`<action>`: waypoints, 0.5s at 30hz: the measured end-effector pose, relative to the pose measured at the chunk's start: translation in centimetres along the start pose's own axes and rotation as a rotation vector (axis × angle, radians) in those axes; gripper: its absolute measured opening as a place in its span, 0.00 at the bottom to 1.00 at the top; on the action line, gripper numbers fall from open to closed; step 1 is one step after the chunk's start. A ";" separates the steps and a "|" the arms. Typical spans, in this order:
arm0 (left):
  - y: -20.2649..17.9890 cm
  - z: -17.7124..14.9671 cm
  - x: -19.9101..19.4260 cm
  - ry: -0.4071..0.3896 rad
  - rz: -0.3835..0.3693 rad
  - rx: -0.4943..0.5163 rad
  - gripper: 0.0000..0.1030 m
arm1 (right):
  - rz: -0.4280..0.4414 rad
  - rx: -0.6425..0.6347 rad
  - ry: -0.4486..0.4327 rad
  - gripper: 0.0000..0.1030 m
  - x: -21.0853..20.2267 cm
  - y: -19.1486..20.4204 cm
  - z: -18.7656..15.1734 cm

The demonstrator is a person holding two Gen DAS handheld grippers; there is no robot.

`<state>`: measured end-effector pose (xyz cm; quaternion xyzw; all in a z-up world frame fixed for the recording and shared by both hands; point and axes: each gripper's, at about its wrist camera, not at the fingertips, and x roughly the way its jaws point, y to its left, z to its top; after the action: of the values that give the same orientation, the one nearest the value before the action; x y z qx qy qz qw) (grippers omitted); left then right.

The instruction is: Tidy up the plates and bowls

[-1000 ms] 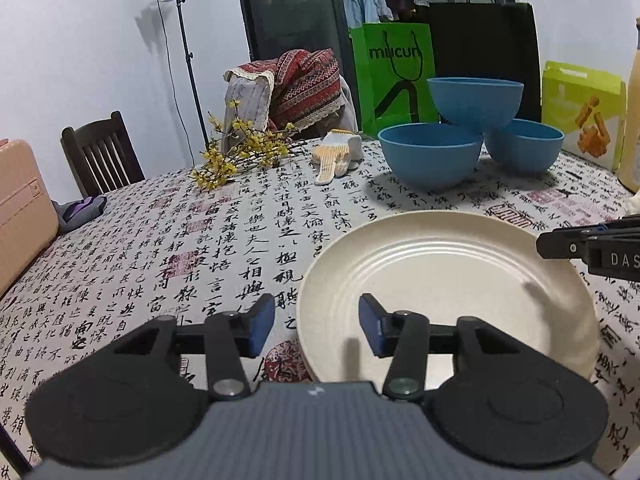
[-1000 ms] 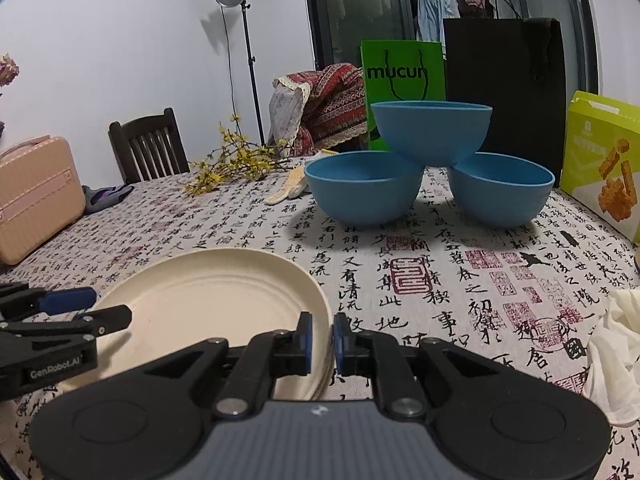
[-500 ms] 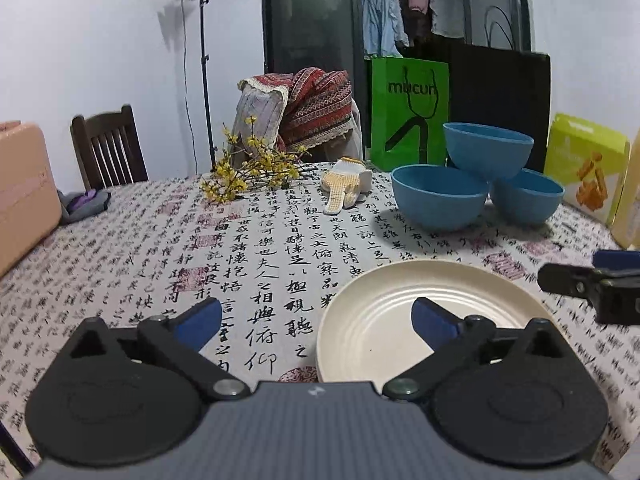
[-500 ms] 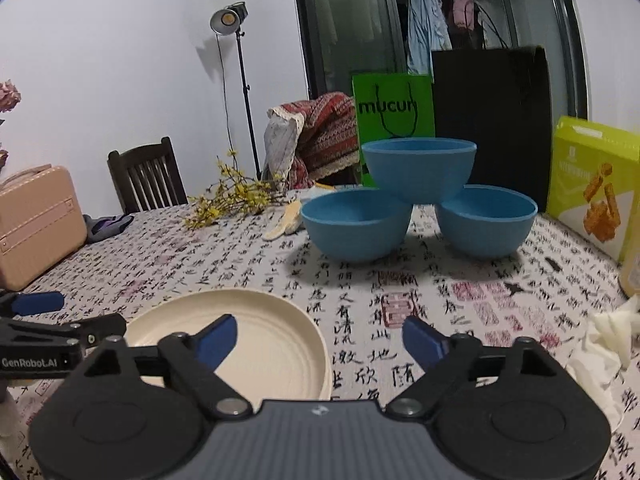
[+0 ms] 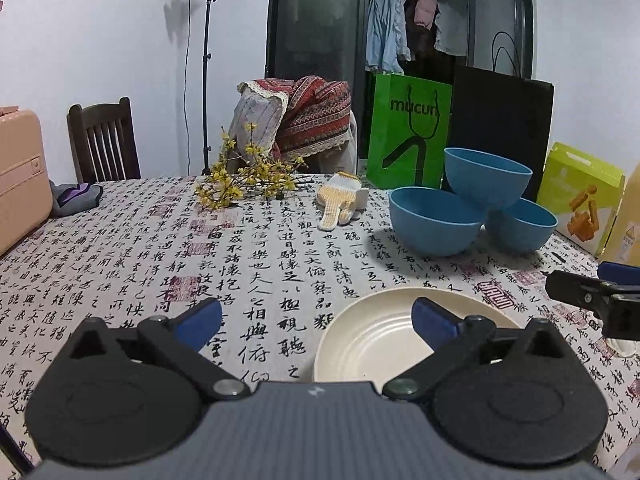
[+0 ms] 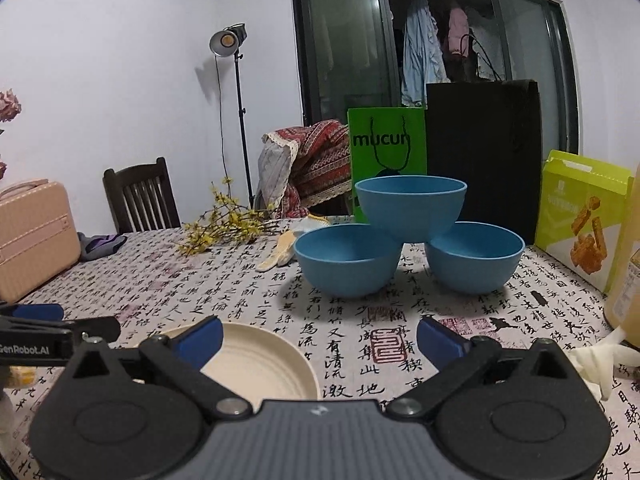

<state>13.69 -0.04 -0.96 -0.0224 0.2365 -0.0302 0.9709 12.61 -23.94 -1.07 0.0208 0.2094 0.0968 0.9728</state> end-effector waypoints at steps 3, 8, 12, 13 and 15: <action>-0.1 0.3 0.1 -0.006 -0.007 -0.001 1.00 | -0.011 0.005 -0.005 1.00 0.0 -0.3 0.2; -0.3 1.0 0.2 -0.015 -0.023 -0.004 1.00 | -0.027 0.016 -0.017 1.00 0.0 -0.8 0.6; -0.9 1.7 0.3 -0.025 -0.035 -0.001 1.00 | -0.042 0.032 -0.020 1.00 0.1 -1.5 1.2; -1.0 1.8 0.4 -0.028 -0.039 -0.001 1.00 | -0.044 0.037 -0.021 1.00 0.1 -1.7 1.3; -1.2 2.1 0.4 -0.032 -0.048 -0.007 1.00 | -0.046 0.048 -0.025 1.00 0.1 -2.1 1.5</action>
<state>14.97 -1.21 0.78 -0.0320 0.2207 -0.0524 0.9734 13.73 -25.96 0.07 0.0404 0.1998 0.0689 0.9766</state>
